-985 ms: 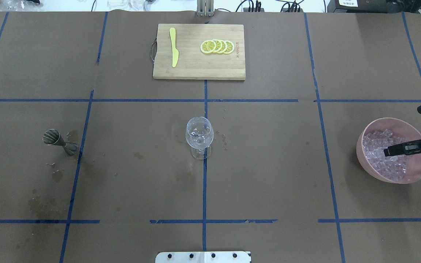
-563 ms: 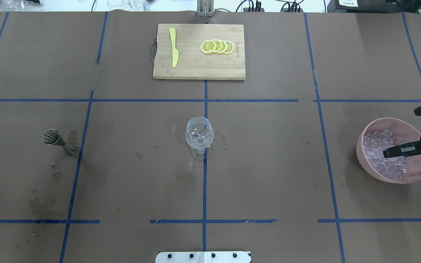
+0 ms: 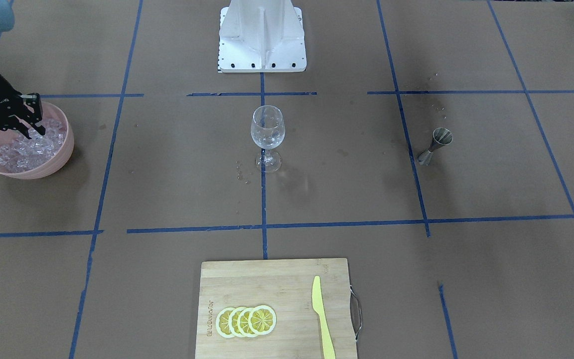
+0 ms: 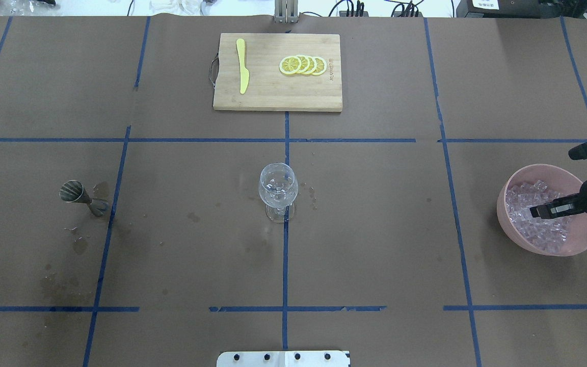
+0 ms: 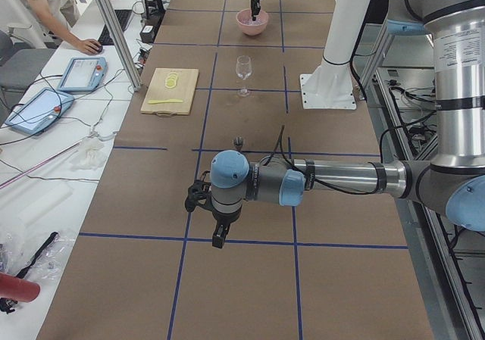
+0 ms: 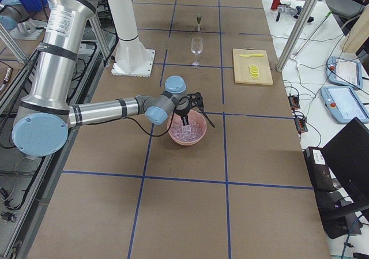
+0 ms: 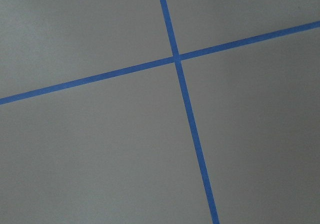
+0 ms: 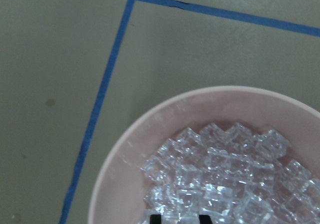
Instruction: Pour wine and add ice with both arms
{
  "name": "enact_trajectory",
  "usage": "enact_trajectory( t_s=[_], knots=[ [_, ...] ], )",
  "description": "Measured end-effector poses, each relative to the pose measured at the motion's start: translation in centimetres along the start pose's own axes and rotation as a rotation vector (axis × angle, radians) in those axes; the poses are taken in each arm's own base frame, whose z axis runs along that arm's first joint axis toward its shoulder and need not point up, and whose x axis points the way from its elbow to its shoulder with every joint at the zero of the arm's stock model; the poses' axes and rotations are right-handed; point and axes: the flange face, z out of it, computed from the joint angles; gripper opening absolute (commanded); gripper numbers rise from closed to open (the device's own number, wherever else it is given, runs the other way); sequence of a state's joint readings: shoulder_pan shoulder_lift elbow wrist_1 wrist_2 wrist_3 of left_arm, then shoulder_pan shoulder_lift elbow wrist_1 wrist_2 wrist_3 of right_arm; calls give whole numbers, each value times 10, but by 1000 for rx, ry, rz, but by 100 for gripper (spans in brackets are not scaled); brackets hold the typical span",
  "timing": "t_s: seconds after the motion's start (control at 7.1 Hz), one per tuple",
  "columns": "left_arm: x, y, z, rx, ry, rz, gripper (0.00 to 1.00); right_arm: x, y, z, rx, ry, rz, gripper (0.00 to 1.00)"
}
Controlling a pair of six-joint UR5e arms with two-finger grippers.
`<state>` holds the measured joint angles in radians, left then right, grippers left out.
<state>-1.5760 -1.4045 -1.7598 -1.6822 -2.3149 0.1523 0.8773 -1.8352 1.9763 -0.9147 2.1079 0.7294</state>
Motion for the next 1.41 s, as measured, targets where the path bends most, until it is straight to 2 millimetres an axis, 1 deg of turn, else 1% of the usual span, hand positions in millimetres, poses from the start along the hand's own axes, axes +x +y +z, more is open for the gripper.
enact_trajectory(
  t_s=[0.14, 0.28, 0.56, 0.7, 0.84, 0.99, 1.13, 1.27, 1.41],
  knots=[
    [0, 0, -1, 3, -1, 4, 100, -27, -19, -14, 1, -2, 0, 0],
    [1, -1, -2, 6, -2, 6, 100, -61, -45, -30, 0, 1, 6, 0],
    [2, -3, -5, 12, -3, 10, 100, -131, -95, -58, 8, -12, 18, 0],
    [3, -4, -7, 15, -3, 12, 100, -174, -118, -68, 6, -25, 50, 0],
    [5, -5, -9, 19, -4, 15, 100, -233, -139, -78, -2, -34, 105, 0],
    [7, -6, -11, 24, -4, 18, 100, -293, -151, -85, -5, -27, 150, 0],
    [8, -6, -12, 26, -5, 21, 100, -351, -160, -85, 4, -9, 189, 0],
    [9, -6, -13, 27, -5, 22, 100, -400, -170, -79, 15, 4, 225, 0],
    [9, -6, -13, 28, -5, 23, 100, -441, -173, -70, 29, 14, 249, 0]
  ],
)
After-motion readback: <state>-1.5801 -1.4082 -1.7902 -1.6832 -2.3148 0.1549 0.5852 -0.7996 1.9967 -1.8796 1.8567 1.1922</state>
